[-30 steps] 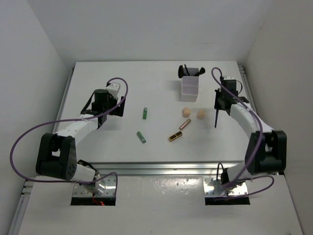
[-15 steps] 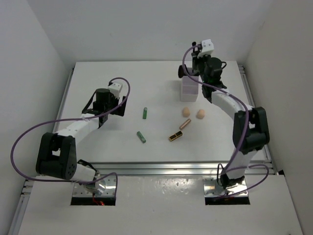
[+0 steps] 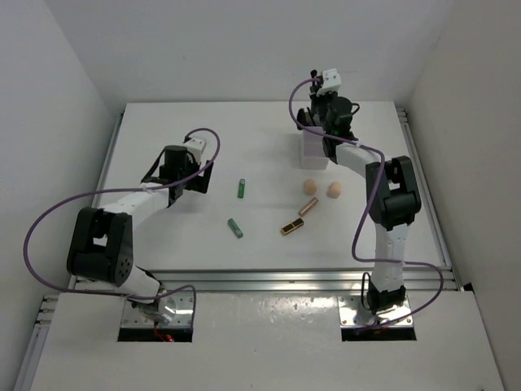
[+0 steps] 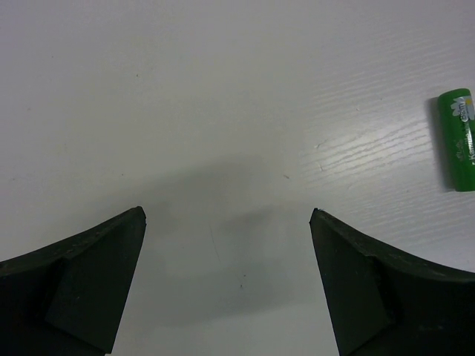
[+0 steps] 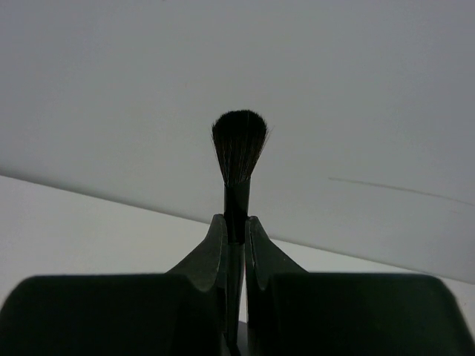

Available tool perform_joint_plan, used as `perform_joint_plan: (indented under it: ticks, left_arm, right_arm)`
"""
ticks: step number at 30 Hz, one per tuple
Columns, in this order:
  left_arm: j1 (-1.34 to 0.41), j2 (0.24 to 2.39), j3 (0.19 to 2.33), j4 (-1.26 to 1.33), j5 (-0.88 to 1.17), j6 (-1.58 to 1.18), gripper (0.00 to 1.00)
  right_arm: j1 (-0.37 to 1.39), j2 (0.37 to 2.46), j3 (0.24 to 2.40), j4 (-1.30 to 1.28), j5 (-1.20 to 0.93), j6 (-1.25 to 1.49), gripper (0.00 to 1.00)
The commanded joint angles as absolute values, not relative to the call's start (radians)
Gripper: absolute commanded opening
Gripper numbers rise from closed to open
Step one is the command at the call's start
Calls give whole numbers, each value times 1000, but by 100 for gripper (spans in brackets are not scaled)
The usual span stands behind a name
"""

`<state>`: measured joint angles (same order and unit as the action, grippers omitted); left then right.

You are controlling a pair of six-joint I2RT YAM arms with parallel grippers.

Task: Organize the makeup

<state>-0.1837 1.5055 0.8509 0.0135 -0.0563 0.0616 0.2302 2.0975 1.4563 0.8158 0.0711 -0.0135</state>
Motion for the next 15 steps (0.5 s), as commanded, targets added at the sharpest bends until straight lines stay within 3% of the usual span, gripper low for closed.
perform_joint_plan:
  ticks: [1, 9, 13, 15]
  left_arm:
    - [-181, 1522, 903, 26, -78, 72, 99]
    - [-181, 1531, 913, 35, -98, 81, 99]
    - [-181, 1531, 931, 26, -69, 81, 99]
    - [-181, 1531, 931, 26, -69, 81, 99]
  right_arm:
    - [219, 2125, 1442, 916, 81, 29, 0]
    - [218, 2126, 1327, 926, 83, 71, 2]
    - [219, 2065, 1247, 934, 80, 81, 15]
    - [222, 2015, 1220, 921, 75, 81, 29]
